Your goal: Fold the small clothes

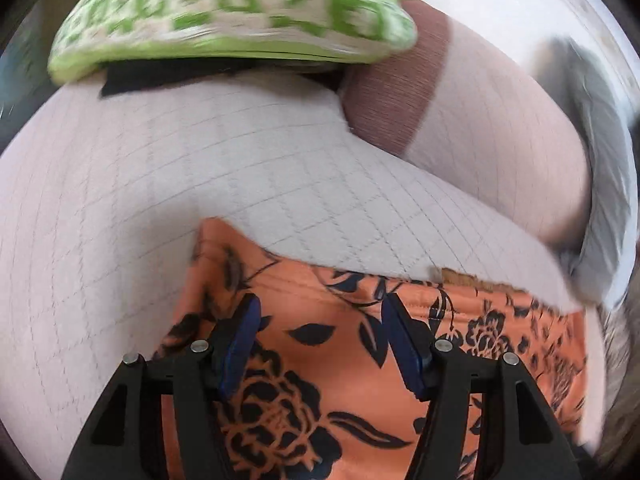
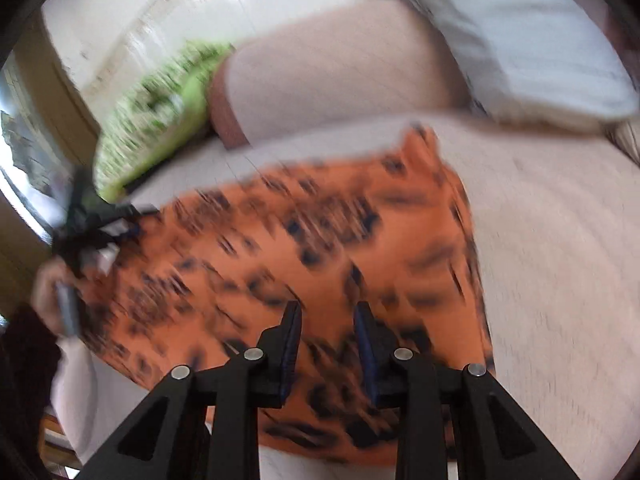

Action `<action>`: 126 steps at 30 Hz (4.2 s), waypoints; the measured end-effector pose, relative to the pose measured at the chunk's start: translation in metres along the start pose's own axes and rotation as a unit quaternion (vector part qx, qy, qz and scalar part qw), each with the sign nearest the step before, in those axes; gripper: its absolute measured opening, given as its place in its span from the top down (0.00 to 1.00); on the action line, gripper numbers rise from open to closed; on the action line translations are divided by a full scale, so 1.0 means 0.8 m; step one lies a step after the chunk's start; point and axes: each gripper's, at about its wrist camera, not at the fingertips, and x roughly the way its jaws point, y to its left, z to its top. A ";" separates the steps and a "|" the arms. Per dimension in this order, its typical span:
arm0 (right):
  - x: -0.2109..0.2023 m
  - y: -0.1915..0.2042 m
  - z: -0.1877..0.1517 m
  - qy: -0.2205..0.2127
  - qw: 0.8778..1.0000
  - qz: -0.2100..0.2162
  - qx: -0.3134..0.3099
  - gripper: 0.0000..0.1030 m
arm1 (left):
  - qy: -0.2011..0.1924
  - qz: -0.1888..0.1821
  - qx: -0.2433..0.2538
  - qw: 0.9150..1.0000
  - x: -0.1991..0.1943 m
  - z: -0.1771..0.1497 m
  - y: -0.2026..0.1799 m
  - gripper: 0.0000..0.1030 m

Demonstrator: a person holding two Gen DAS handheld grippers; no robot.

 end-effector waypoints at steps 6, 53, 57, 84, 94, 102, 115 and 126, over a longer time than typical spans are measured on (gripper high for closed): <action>0.004 -0.008 -0.006 0.016 1.000 0.016 0.003 0.71 | -0.004 -0.008 0.044 0.999 -0.067 -0.074 0.007 0.38; -0.031 -0.043 -0.055 -0.073 0.959 0.118 0.248 0.89 | -0.019 -0.167 -0.243 0.955 -0.104 -0.207 0.076 0.84; -0.059 -0.024 -0.070 -0.077 0.972 0.082 0.209 0.89 | -0.013 -0.155 -0.223 0.962 -0.129 -0.223 0.072 0.84; -0.172 0.080 -0.163 0.033 0.995 0.071 0.055 0.84 | 0.032 -0.153 -0.282 0.947 -0.242 -0.398 0.141 0.41; -0.082 0.168 -0.100 0.037 0.995 0.096 -0.008 0.85 | -0.028 -0.173 -0.345 0.922 -0.208 -0.361 0.152 0.32; -0.021 0.199 -0.052 -0.016 0.998 0.054 0.000 0.88 | -0.039 -0.201 -0.336 0.919 -0.185 -0.363 0.166 0.77; 0.049 0.174 -0.066 -0.016 0.995 0.099 -0.014 0.90 | -0.100 -0.180 -0.176 0.963 -0.258 -0.320 0.074 0.79; -0.050 0.061 -0.055 -0.024 0.987 0.137 0.085 0.87 | -0.106 -0.154 0.038 0.982 -0.305 -0.299 -0.131 0.79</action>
